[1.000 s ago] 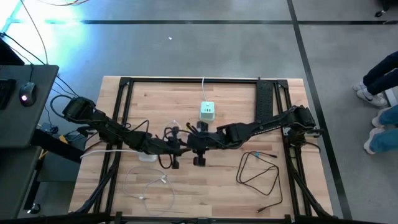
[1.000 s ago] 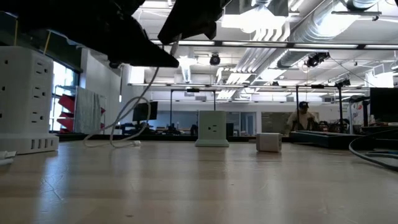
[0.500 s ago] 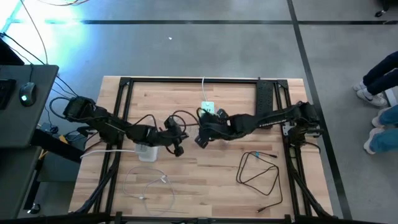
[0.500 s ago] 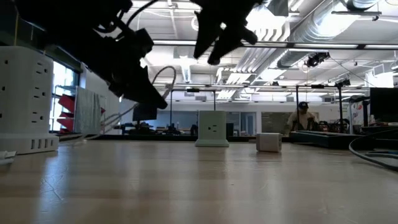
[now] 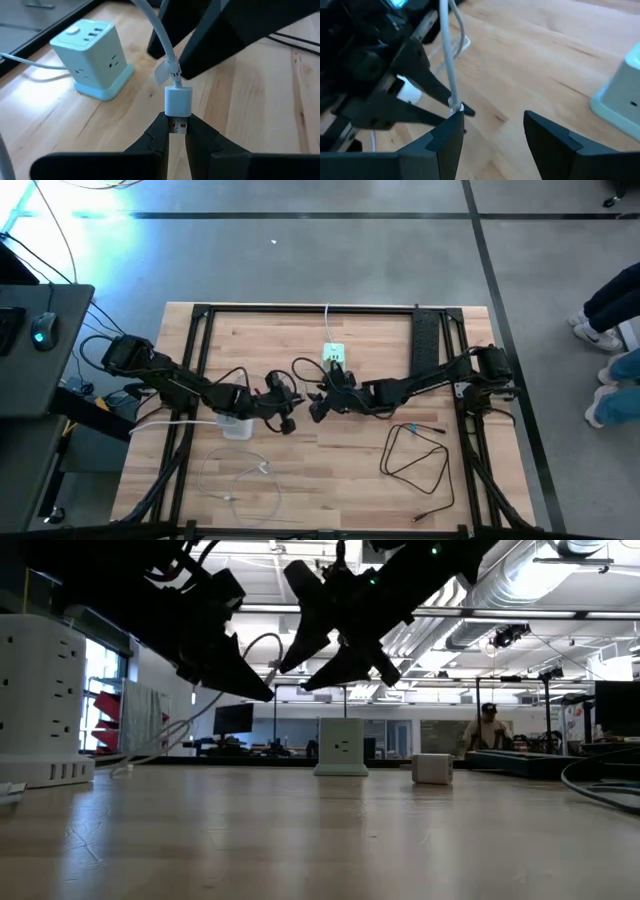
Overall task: Insert USB
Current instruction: Insert the white USB cable into the top white outlet extension
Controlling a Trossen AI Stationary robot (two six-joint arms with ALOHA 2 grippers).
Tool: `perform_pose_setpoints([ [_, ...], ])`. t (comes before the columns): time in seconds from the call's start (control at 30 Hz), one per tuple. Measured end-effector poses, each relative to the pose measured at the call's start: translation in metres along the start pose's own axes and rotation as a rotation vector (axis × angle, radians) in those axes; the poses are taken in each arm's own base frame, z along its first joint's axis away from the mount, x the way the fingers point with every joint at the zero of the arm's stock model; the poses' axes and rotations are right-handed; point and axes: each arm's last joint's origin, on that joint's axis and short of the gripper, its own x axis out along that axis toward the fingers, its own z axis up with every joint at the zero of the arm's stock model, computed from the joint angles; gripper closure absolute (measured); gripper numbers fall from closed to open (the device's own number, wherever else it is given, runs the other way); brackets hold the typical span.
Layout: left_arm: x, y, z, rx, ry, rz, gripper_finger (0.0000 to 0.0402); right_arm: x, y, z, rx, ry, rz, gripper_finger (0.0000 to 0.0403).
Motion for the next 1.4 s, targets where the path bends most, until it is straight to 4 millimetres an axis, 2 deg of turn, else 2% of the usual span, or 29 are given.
perform_pose_setpoints([
  [0.9,-0.0037,-0.0065,0.0085,-0.013,-0.094,-0.014,0.0384,0.0012,0.0037,0.0044,0.019,-0.053,0.044,0.022],
  [1.1,-0.0059,-0.0091,0.0091,-0.004,-0.112,-0.004,0.0384,0.0021,0.0043,0.0048,0.007,-0.057,0.055,0.0273],
  [1.4,-0.006,-0.0084,0.0093,0.004,-0.118,0.026,0.038,0.0019,0.0075,0.0086,-0.034,-0.079,0.074,0.0384],
])
